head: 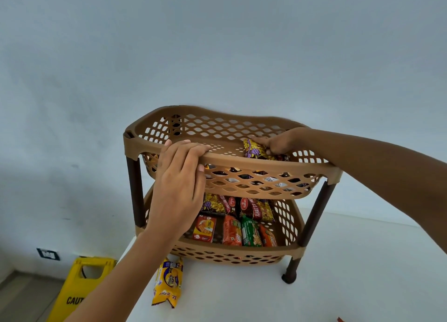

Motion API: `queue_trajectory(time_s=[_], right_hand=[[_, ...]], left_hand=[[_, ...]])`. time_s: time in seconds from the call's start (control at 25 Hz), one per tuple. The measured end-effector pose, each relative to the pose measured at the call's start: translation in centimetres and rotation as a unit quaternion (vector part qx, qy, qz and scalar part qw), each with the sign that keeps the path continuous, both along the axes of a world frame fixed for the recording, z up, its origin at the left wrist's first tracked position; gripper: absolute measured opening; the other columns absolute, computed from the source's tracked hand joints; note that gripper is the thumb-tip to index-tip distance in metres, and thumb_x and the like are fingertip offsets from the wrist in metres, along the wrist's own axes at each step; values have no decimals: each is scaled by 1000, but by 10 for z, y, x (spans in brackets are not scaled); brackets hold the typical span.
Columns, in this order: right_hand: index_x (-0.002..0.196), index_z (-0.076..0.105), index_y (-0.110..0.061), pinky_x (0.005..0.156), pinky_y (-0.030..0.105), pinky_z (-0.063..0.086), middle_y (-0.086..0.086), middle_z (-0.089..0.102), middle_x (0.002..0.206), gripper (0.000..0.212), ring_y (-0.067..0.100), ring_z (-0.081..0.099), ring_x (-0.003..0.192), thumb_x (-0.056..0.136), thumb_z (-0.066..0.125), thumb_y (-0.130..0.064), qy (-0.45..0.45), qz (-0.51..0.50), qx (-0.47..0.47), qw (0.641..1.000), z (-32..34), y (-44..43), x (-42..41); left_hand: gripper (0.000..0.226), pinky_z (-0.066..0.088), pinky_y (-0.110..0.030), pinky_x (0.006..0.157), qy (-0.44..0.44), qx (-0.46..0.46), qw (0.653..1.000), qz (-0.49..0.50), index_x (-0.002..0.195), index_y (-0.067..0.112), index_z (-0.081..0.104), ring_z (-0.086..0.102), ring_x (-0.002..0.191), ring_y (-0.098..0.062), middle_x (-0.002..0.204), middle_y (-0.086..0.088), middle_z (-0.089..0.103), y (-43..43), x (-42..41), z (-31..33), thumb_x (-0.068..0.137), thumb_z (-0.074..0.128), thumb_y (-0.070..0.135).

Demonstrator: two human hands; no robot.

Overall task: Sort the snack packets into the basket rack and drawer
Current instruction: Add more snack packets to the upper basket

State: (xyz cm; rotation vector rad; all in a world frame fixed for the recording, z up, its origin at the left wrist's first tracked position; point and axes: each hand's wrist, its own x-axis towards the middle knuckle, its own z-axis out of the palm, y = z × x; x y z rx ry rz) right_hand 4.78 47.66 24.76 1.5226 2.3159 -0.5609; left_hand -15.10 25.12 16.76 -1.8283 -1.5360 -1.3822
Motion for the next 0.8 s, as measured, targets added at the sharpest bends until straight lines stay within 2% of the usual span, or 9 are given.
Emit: queue_trajectory(time_s=[0.08,0.16,0.24,0.32,0.44,0.56,0.68,0.8], right_hand=[[150,1,-34,118,51,2,4,-8,160,68,31,-8,146,99,37,-7,26,24,46,998,6,-3,5],[149,20,-26,118,47,9,6,5,160,56,33,3,147,99,41,-12,86,44,159,983,19,-15,12],[138,46,-18,112,37,27,8,34,153,41,29,30,140,98,44,-10,200,42,297,933,33,-39,20],[120,63,-16,106,32,40,7,57,133,32,21,52,123,94,48,-5,305,53,403,862,43,-74,27],[105,70,-15,88,21,50,4,68,108,29,13,60,99,89,51,1,373,96,489,783,42,-130,41],[98,70,-13,81,10,43,1,67,97,29,9,60,91,86,52,5,390,119,541,735,27,-183,60],[97,71,-9,76,9,42,2,67,96,27,11,60,90,85,54,8,371,116,568,725,-5,-230,86],[95,70,-7,75,15,45,6,69,95,26,17,63,89,83,54,11,340,81,560,751,-58,-264,112]], left_hand=[[35,13,-32,119,11,-10,1000,6,122,14,54,40,124,-13,120,-1,58,-1,-1,1,94,35,19],[35,12,-32,119,25,-21,999,10,124,15,53,38,126,-13,123,-1,57,-1,-2,1,93,39,18],[37,12,-33,119,31,-31,999,11,126,16,52,38,128,-15,125,-1,56,-3,-3,2,90,45,16],[40,11,-31,119,25,-35,999,4,127,14,53,38,131,-16,129,-1,55,-5,-3,4,88,52,12],[47,10,-28,120,-2,-20,1000,-8,134,12,50,33,138,-16,139,-2,49,-18,7,2,88,56,7],[46,25,-38,117,-7,-5,1000,-22,132,10,53,32,139,-18,142,-4,46,-43,31,-19,86,55,3],[33,39,-32,106,-5,-56,996,-63,119,13,61,44,126,-17,130,-3,55,-69,55,-59,86,54,8],[28,50,-34,90,10,-151,980,-132,106,17,65,55,108,-14,112,2,61,-95,77,-102,86,47,13]])
